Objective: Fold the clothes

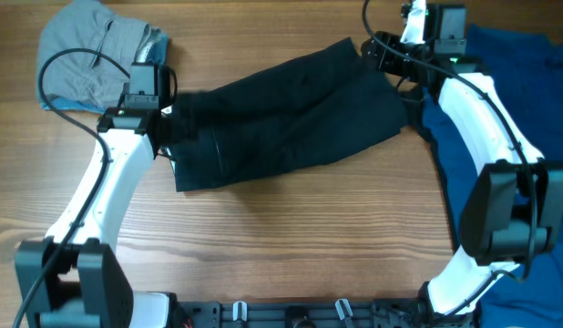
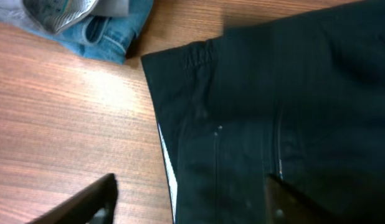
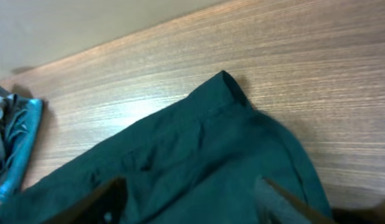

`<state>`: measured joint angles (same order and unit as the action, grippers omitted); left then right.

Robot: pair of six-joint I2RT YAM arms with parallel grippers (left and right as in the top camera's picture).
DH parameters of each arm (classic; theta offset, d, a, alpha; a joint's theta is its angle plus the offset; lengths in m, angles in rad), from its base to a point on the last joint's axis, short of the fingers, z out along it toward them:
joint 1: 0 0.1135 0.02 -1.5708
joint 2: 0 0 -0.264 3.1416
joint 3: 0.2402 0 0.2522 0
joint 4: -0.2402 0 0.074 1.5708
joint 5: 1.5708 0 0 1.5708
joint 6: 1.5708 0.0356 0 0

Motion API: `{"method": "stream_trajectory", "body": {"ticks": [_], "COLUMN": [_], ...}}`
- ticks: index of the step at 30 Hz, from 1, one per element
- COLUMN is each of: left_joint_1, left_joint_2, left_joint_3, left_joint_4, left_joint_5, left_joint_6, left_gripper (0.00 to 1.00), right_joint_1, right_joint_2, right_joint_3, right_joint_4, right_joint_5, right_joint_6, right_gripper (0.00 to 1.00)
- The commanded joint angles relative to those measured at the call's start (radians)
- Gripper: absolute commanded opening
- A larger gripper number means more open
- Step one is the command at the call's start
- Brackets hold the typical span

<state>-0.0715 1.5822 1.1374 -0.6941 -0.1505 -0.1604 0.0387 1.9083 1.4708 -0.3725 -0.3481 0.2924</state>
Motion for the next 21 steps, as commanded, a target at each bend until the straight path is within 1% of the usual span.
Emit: {"method": "stream_trajectory", "body": {"ticks": [1,3,4,5,7,8,9,11,13,16,17,19,21], "left_joint_1": [0.003,0.003,0.003,0.003,0.003,0.003,0.003,0.003,0.003,0.003,0.009,0.053,0.112], "left_joint_2": [0.045,0.045,0.046,0.047,0.051,0.051,0.051,0.051,0.051,0.051,0.051,0.051,0.051], "left_joint_3": [0.008,0.008,0.002,-0.027,-0.099,-0.126,-0.171,-0.218,-0.255,-0.256,-0.256,-0.256,-0.256], "left_joint_4": [-0.034,-0.126,-0.175,-0.209,-0.167,-0.134,-0.079,-0.027,0.0,-0.029,-0.054,-0.122,-0.139], "left_joint_5": [-0.015,-0.014,-0.005,0.039,0.191,0.234,0.256,0.258,0.258,0.246,0.219,0.133,0.126], "left_joint_6": [-0.002,-0.003,-0.005,-0.005,-0.005,-0.005,-0.006,-0.005,-0.005,-0.005,-0.006,-0.006,-0.013], "left_gripper": [0.8,0.79,0.76,0.73,0.72,0.72,0.72,0.72,0.61,0.22,0.05,0.04,0.04], "right_joint_1": [-0.025,-0.06,-0.084,-0.119,-0.139,-0.138,-0.134,-0.119,-0.114,-0.114,-0.114,-0.114,-0.114], "right_joint_2": [0.012,0.005,0.005,0.005,0.005,0.006,0.006,0.006,0.014,0.016,0.016,0.016,0.016], "right_joint_3": [0.019,0.019,0.019,0.019,0.019,0.019,0.019,0.006,0.0,0.0,0.0,0.0,-0.003], "right_joint_4": [-0.1,-0.253,-0.34,-0.449,-0.541,-0.579,-0.603,-0.624,-0.624,-0.611,-0.59,-0.547,-0.513], "right_joint_5": [0.063,0.09,0.103,0.102,0.081,0.079,0.079,0.079,0.079,0.085,0.087,0.087,0.086], "right_joint_6": [-0.069,-0.109,-0.107,-0.106,-0.108,-0.109,-0.109,-0.11,-0.108,-0.11,-0.115,-0.15,-0.188], "right_gripper": [0.74,0.76,0.75,0.75,0.76,0.76,0.76,0.76,0.75,0.76,0.76,0.76,0.78]}}
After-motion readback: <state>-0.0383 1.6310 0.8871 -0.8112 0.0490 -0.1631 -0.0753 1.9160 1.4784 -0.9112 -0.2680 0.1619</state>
